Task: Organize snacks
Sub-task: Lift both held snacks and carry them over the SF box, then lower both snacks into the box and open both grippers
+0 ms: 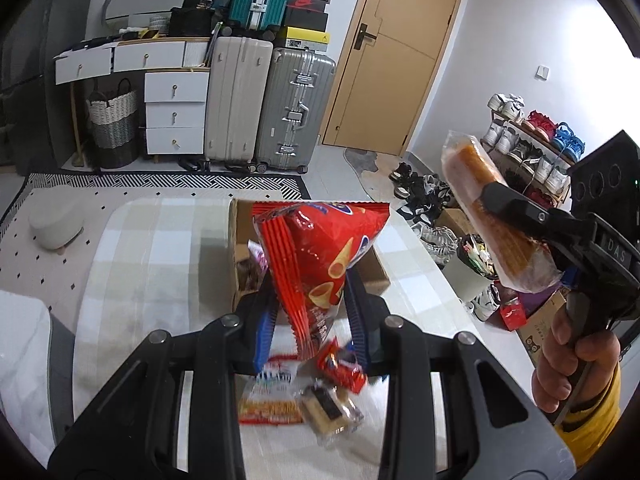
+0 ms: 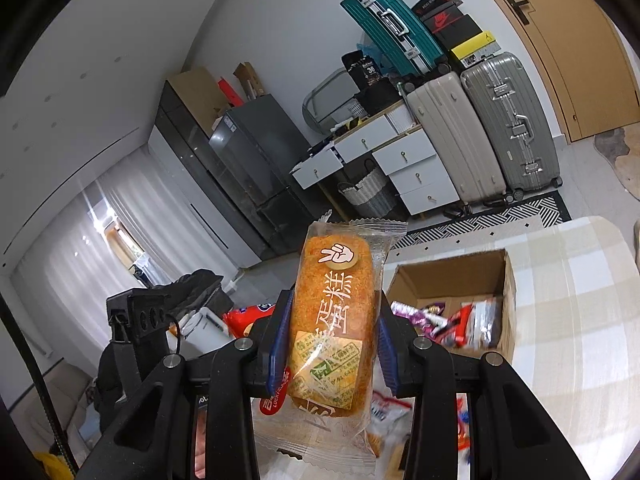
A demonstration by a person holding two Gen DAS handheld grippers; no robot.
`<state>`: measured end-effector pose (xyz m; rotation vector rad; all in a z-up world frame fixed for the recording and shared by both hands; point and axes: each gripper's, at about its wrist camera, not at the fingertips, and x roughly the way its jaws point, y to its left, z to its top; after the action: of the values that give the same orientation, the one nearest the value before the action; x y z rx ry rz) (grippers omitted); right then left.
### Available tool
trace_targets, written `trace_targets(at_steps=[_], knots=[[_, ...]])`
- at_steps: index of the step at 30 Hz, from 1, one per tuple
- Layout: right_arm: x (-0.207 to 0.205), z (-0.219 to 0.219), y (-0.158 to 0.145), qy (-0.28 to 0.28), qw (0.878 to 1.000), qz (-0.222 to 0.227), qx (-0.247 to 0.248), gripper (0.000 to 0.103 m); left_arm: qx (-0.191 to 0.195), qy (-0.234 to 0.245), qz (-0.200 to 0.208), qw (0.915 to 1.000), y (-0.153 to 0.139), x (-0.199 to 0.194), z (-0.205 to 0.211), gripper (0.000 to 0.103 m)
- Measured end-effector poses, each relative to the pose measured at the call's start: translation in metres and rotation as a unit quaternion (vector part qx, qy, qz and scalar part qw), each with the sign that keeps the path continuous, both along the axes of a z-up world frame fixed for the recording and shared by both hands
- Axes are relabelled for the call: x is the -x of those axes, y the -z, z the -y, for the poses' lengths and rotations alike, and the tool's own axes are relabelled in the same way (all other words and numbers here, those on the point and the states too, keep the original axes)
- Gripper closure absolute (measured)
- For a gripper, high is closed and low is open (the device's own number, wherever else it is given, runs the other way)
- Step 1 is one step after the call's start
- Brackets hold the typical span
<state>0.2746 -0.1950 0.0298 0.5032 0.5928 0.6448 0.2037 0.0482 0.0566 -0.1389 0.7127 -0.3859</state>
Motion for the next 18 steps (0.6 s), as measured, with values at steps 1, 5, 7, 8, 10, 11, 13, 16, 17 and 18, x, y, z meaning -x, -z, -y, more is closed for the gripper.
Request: trace_targets(at_steps=[1,5,7,8,10,11,13,16,17,18], knots=[[-0.006,-0.001,0.0,0.0,1.0,-0.001,0.002,0.065,-0.002,0.001,-0.002,1.0,-0.001,-0.01,0.004,0.074],[-0.031,-0.005,0.003,0.001,1.0,-0.005,0.012,0.065,-0.013,0.001,-0.008,0.9999,-0.002,-0.049,0.02,0.074],[-0.043,-0.004,0.006,0.002,1.0,-0.011,0.009,0.065,-0.014,-0.002,-0.01,0.9998,-0.001,-0.069,0.026,0.074],[-0.051,-0.003,0.009,0.004,1.0,-0.015,0.005,0.065,-0.014,-0.001,-0.013,0.9998,0.001,-0.077,0.029,0.074],[-0.064,0.0,0.014,0.005,1.0,-0.026,-0.002,0.065,-0.016,-0.003,-0.014,0.9998,0.002,-0.093,0.035,0.074],[-0.072,0.002,0.016,0.008,0.999,-0.032,-0.006,0.065,-0.018,-0.003,-0.015,0.9997,0.004,-0.098,0.036,0.074],[-0.087,0.005,0.021,0.011,0.999,-0.039,-0.008,0.065,-0.021,-0.004,-0.019,0.9996,0.012,-0.118,0.039,0.074],[-0.106,0.004,0.025,0.015,0.999,-0.046,0.004,0.065,-0.023,-0.006,-0.031,0.9992,0.023,-0.144,0.044,0.074],[-0.112,0.003,0.028,0.015,0.999,-0.049,0.009,0.065,-0.024,-0.007,-0.034,0.9991,0.026,-0.152,0.046,0.074],[-0.117,0.002,0.03,0.016,0.998,-0.051,0.015,0.065,-0.026,-0.006,-0.037,0.999,0.032,-0.16,0.046,0.074]])
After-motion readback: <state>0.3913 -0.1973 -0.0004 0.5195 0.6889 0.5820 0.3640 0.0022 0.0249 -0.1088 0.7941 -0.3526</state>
